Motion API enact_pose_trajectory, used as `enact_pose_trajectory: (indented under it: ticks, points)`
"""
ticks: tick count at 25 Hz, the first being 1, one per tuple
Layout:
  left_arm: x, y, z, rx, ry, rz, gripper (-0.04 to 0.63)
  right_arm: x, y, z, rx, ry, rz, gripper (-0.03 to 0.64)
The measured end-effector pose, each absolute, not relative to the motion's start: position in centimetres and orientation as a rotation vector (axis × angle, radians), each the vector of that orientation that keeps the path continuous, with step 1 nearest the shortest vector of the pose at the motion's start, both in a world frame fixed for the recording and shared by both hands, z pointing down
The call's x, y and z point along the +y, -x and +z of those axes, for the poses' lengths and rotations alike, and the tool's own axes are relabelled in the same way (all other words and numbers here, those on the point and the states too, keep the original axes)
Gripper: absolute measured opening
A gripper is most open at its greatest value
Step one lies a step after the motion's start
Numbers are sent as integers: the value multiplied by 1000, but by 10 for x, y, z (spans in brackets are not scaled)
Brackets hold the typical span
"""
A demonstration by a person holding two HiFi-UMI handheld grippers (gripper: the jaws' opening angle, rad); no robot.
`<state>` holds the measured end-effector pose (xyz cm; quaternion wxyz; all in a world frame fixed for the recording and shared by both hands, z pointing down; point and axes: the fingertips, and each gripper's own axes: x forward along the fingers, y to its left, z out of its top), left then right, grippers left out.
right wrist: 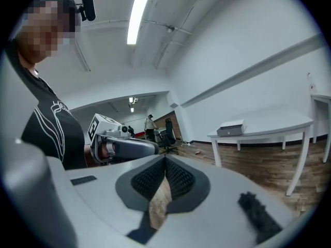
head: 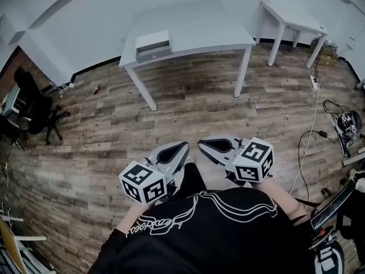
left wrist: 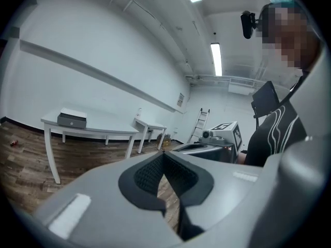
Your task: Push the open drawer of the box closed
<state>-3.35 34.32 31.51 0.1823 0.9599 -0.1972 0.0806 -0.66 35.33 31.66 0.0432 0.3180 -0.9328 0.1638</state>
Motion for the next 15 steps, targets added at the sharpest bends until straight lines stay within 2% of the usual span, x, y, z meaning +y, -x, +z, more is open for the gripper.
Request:
enact_pose_trajectory:
  ticks: [15]
  points:
    - [35, 53, 362, -603, -2602, 266, 8, 49, 7, 364, -2783, -1019, 685, 9]
